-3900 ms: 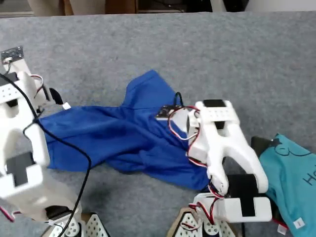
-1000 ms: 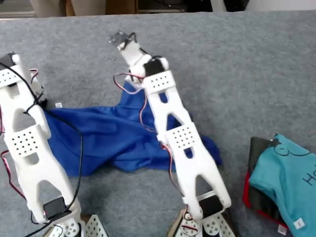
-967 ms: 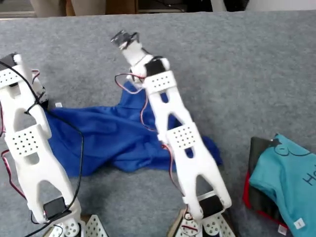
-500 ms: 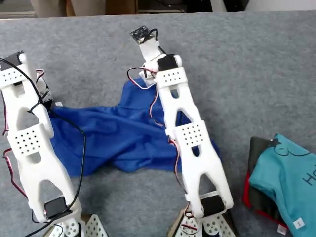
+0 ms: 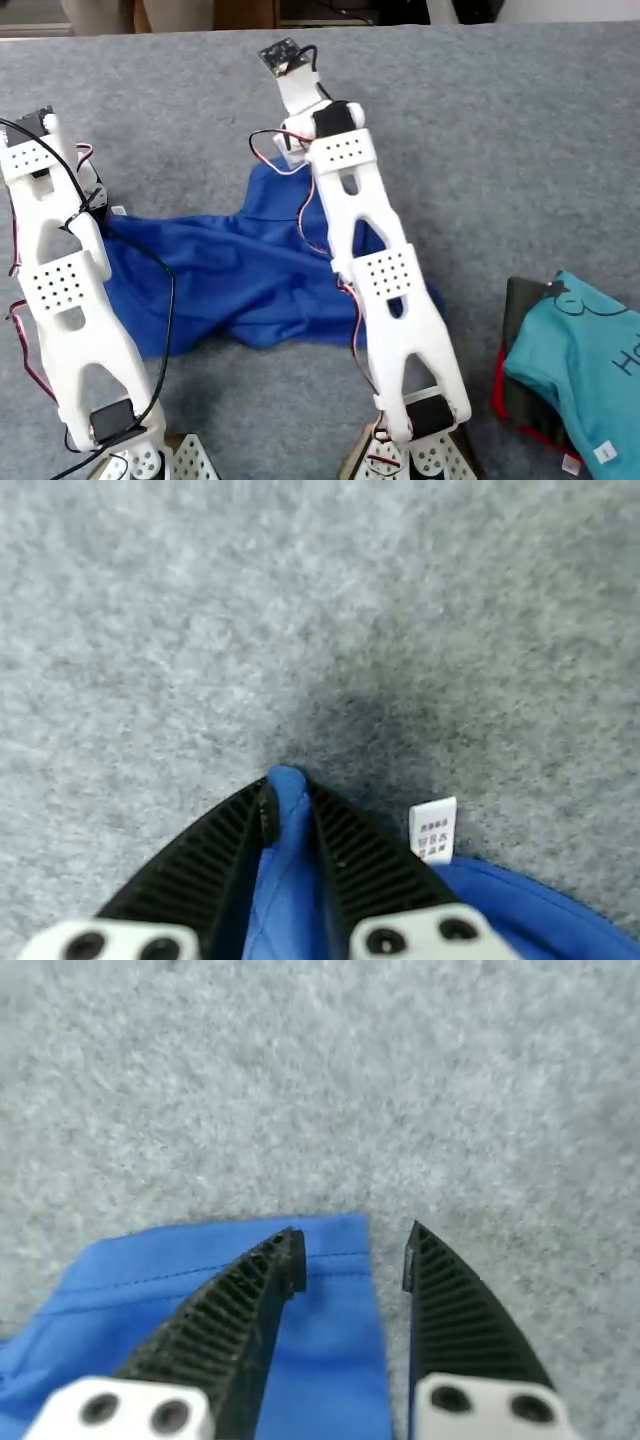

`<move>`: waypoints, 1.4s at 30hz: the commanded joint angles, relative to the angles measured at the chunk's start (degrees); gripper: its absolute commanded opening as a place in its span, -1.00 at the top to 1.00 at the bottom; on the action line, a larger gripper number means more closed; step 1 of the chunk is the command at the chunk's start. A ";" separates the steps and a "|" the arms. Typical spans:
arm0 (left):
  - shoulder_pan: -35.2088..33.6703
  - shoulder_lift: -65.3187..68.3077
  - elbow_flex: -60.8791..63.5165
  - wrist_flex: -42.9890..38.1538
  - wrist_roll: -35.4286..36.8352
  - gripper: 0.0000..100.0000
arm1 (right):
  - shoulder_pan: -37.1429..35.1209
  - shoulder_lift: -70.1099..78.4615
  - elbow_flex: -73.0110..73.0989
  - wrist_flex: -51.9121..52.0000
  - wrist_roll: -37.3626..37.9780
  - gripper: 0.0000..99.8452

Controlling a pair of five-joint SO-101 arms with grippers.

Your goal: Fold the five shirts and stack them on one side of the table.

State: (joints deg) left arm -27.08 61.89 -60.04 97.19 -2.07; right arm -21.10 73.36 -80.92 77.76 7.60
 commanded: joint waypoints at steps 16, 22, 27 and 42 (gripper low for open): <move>0.26 0.22 -0.44 -1.14 -0.35 0.96 | -1.19 -2.68 3.56 0.97 -0.26 0.90; 0.18 0.13 -0.44 -1.14 -0.35 0.96 | -1.01 -2.59 3.56 1.05 -0.97 0.99; 0.18 0.13 -0.44 -1.14 -0.35 0.96 | 1.36 -2.77 2.68 0.97 -4.66 0.99; 0.35 0.13 -0.44 -1.23 -0.26 0.96 | 2.33 -12.88 -11.82 10.46 -4.31 0.99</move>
State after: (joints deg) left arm -27.08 61.89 -60.04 97.01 -2.07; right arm -19.60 68.97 -91.91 87.52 3.47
